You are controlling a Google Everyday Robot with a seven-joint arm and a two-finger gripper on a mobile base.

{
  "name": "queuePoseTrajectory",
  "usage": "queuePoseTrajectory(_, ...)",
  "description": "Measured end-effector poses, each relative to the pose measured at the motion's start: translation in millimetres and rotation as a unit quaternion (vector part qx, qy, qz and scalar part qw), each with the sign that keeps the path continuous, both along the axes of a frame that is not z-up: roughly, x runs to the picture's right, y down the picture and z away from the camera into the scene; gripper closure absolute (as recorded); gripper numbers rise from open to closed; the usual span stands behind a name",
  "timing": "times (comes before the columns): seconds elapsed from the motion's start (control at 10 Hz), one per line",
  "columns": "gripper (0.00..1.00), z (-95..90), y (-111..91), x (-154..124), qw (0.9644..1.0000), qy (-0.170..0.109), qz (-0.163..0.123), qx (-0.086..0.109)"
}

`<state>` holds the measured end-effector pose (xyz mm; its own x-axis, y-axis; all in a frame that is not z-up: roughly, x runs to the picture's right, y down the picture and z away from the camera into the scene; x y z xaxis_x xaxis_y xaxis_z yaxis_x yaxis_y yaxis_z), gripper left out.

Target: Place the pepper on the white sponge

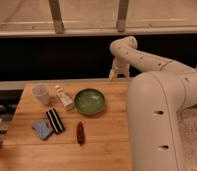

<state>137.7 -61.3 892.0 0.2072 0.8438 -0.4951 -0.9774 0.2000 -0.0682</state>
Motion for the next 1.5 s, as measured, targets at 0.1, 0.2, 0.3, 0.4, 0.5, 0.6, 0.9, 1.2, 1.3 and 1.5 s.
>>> queuePoseTrajectory(0.1,0.37,-2.6,5,-13,0.9999,-0.009,-0.008,-0.002)
queuePoseTrajectory(0.2,0.37,-8.6,16,-33,0.9995,-0.026,-0.018,-0.005)
queuePoseTrajectory(0.3,0.37,-16.4,27,-47,0.9989,-0.039,-0.023,-0.009)
queuePoseTrajectory(0.4,0.37,-26.0,39,-63,0.9982,-0.052,-0.029,-0.012)
queuePoseTrajectory(0.5,0.37,-40.2,56,-89,0.9966,-0.072,-0.035,-0.017)
queuePoseTrajectory(0.6,0.37,-52.6,69,-105,0.9953,-0.087,-0.038,-0.021)
queuePoseTrajectory(0.9,0.37,-91.0,108,-143,0.9905,-0.124,-0.048,-0.036)
queuePoseTrajectory(1.2,0.37,-101.8,122,-159,0.9876,-0.138,-0.061,-0.044)
queuePoseTrajectory(1.3,0.37,-101.7,121,-156,0.9879,-0.136,-0.06,-0.044)
queuePoseTrajectory(1.5,0.37,-99.6,122,-159,0.987,-0.137,-0.069,-0.046)
